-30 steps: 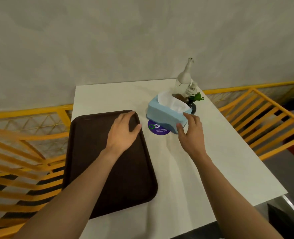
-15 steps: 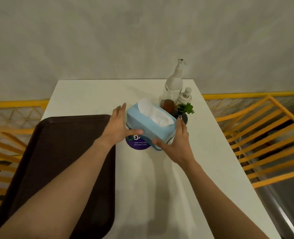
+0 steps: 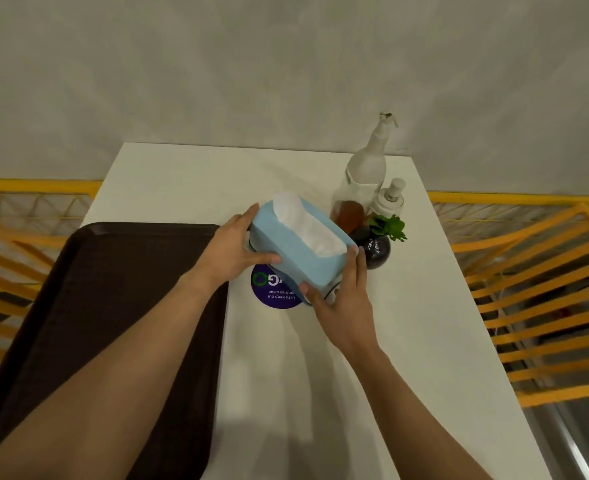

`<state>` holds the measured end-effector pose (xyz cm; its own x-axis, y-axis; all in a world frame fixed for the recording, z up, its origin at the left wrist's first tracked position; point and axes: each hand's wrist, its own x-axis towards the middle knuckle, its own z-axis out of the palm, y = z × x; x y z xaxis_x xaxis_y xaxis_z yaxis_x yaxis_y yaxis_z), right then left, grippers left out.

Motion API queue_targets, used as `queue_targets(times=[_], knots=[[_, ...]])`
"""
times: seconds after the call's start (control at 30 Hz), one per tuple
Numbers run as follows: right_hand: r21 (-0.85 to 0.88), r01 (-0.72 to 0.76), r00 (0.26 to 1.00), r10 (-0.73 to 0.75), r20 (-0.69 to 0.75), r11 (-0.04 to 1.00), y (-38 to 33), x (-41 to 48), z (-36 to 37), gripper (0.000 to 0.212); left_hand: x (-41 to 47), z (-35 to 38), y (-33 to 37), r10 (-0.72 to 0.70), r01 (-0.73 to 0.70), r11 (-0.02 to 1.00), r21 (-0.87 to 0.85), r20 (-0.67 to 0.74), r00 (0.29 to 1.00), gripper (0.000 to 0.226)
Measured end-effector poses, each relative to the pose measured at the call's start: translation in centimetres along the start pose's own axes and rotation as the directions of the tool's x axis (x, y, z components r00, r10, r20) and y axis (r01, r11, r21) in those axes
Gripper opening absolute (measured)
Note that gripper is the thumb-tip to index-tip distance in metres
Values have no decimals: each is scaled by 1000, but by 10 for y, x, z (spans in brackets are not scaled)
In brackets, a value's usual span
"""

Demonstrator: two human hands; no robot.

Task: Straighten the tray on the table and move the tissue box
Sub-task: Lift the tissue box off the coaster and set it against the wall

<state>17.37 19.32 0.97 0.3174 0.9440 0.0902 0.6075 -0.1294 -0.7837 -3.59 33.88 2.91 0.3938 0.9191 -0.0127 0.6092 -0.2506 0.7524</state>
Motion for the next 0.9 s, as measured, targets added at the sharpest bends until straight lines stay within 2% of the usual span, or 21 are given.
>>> queue_targets(times=[0.3, 0.5, 0.77, 0.9], knots=[[-57, 63, 997, -60, 50, 996, -21, 39, 28, 101, 30, -30, -16, 7, -7, 1000, 23, -9, 1000, 109], [-88, 72, 995, -66, 74, 993, -36, 75, 42, 96, 52, -45, -26, -47, 47, 999, 13, -43, 998, 110], [148, 12, 996, -26, 89, 989, -68, 120, 70, 95, 67, -72, -54, -46, 51, 999, 21, -167, 985, 88], [173, 58, 987, -83, 139, 983, -70, 135, 78, 87, 63, -81, -60, -64, 73, 997, 27, -244, 968, 87]])
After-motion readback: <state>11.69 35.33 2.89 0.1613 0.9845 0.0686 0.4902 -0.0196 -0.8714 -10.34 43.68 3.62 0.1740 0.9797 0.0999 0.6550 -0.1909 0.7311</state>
